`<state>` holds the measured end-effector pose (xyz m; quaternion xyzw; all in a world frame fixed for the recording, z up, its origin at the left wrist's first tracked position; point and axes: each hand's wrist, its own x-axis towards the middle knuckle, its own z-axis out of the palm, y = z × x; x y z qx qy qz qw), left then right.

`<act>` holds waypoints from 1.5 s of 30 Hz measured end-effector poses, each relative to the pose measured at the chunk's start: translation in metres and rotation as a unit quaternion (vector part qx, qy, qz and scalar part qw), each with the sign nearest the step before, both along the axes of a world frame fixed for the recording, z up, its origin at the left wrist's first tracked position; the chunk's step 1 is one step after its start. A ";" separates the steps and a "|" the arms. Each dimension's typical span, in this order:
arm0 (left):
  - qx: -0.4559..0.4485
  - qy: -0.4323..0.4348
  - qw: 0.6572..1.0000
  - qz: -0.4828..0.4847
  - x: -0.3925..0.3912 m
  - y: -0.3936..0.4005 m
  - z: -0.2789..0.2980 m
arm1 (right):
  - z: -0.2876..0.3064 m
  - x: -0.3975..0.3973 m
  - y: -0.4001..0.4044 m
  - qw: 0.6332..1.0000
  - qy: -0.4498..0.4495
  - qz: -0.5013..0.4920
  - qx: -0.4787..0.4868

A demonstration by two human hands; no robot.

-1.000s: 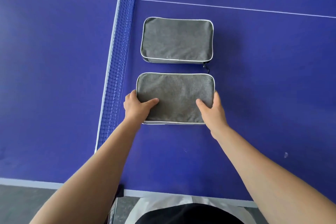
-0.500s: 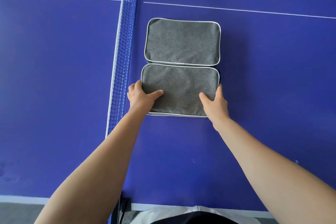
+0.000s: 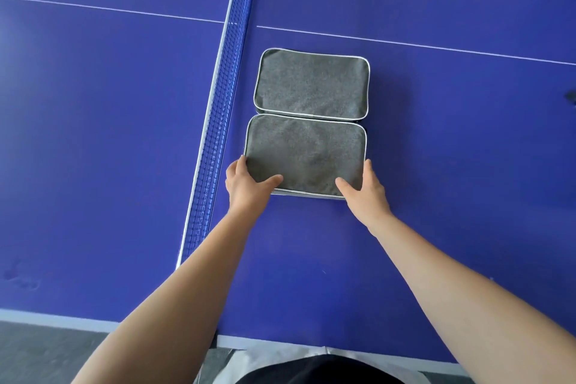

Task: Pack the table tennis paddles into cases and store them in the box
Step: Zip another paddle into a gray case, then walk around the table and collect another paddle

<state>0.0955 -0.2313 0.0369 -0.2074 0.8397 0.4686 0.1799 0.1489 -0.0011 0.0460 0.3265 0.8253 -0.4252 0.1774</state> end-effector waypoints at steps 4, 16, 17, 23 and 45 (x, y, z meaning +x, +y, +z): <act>-0.012 -0.012 1.000 -0.007 0.044 0.000 0.006 | 0.011 0.037 -0.002 0.999 0.030 0.025 -0.012; -0.042 -0.038 0.997 -0.056 0.279 0.019 0.027 | 0.015 0.255 0.013 0.985 0.013 0.173 0.011; -0.050 -0.044 0.996 -0.066 0.303 0.021 0.026 | 0.013 0.277 0.015 0.980 0.013 0.197 0.022; -0.134 -0.066 0.970 -0.190 0.459 0.015 0.015 | -0.005 0.417 0.012 0.944 -0.023 0.323 0.072; -0.111 -0.207 0.972 -0.011 0.774 -0.282 -0.019 | -0.030 0.610 -0.295 0.723 -0.135 0.663 0.141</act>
